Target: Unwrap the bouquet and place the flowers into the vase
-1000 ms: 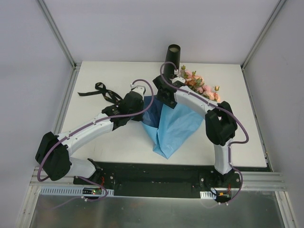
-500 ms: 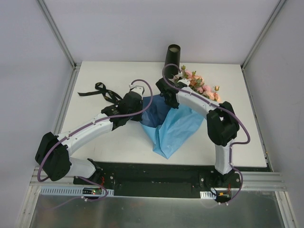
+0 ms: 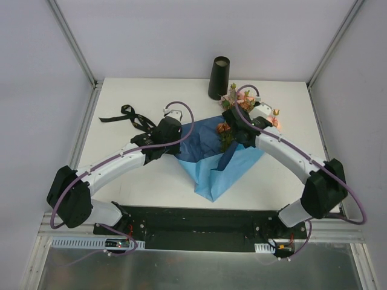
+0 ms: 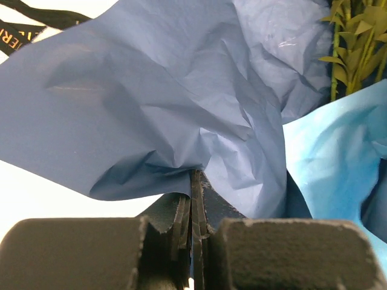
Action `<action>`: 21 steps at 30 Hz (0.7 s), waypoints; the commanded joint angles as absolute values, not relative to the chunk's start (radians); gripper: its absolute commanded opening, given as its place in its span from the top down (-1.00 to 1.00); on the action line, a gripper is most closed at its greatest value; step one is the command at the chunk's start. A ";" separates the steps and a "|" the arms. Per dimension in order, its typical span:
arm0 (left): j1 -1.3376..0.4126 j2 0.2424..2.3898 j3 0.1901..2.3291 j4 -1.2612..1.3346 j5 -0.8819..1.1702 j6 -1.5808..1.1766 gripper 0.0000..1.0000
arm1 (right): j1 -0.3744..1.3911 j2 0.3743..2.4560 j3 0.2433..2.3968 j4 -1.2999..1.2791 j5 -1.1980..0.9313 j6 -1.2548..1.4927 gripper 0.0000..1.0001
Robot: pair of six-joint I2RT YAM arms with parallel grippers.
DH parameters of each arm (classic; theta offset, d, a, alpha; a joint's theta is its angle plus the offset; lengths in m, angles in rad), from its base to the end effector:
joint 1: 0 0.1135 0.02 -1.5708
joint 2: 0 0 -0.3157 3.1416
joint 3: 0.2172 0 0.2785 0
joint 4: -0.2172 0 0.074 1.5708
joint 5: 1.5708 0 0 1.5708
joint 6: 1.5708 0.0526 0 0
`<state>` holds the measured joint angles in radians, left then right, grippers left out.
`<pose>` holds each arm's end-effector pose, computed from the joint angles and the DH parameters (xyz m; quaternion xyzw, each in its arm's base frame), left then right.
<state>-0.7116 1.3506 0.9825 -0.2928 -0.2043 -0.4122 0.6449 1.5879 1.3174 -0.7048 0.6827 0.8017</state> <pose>0.2534 -0.2045 0.3027 0.0890 0.8903 -0.1554 0.4187 0.3140 0.1946 0.3193 0.1685 0.8904 -0.0569 0.4190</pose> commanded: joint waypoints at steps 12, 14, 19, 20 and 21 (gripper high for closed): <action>-0.673 1.486 1.011 -0.321 -0.230 -0.474 1.00 | 0.488 1.049 0.818 -0.816 0.922 0.980 1.00; -0.673 1.502 1.015 -0.322 -0.229 -0.476 1.00 | 0.445 0.994 0.775 -0.825 0.930 1.003 1.00; -0.675 1.523 1.002 -0.322 -0.273 -0.489 1.00 | 0.402 0.870 0.707 -0.916 0.963 1.120 1.00; -0.675 1.525 0.999 -0.325 -0.284 -0.492 1.00 | 0.400 0.849 0.706 -0.928 0.963 1.130 1.00; -0.673 1.525 0.996 -0.328 -0.294 -0.498 0.92 | 0.400 0.824 0.710 -0.942 0.962 1.135 1.00</action>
